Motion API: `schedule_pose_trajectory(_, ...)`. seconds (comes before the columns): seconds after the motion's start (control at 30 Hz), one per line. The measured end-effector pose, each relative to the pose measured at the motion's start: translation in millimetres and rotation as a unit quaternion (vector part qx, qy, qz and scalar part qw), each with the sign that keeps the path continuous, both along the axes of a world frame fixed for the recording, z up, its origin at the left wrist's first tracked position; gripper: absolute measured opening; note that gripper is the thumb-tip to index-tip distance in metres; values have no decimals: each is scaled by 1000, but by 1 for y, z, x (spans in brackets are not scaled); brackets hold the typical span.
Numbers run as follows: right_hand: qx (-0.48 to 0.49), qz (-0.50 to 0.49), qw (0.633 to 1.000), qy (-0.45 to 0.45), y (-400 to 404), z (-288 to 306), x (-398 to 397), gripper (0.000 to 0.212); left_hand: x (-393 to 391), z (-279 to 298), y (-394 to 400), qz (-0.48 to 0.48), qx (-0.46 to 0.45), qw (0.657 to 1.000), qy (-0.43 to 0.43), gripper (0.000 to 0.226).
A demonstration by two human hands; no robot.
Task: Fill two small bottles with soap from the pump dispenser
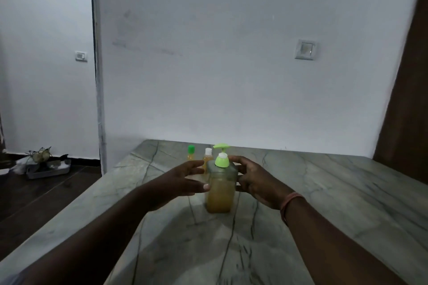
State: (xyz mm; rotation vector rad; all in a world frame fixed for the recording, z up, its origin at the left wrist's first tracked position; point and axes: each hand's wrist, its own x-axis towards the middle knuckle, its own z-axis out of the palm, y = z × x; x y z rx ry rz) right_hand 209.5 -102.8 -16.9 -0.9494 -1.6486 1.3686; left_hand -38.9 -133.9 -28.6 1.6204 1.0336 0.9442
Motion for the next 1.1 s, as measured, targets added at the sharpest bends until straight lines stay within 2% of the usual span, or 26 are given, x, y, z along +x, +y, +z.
schedule_pose_trajectory(0.07,16,11,1000,-15,-15,-5,-2,79,15,2,-13,-10,19,999,25,81)
schedule_pose_trajectory(0.17,64,-68,993,-68,-32,-12,-10,91,40,-4,-20,68,58,996,19,63)
schedule_pose_trajectory(0.23,99,-131,984,-75,-36,-14,-12,91,53,-4,-20,103,85,991,8,55)
schedule_pose_trajectory(0.33,124,-175,974,-71,-34,-12,-7,88,67,4,-13,91,130,987,34,44)
schedule_pose_trajectory(0.47,147,-205,966,-48,-16,-1,2,75,80,16,11,89,141,985,50,49)
schedule_pose_trajectory(0.6,152,-223,960,-73,20,7,2,85,87,26,55,97,137,982,85,53)
schedule_pose_trajectory(0.7,150,-224,960,-73,50,7,-1,83,88,27,86,124,144,976,110,55)
schedule_pose_trajectory(0.87,149,-219,961,-81,89,4,-4,77,90,24,121,140,166,965,149,43)
schedule_pose_trajectory(1.0,157,-212,960,-96,102,-10,-2,74,96,14,133,160,152,956,195,43)
schedule_pose_trajectory(1.1,142,-198,967,-69,108,-10,4,81,102,26,139,194,149,939,241,32)
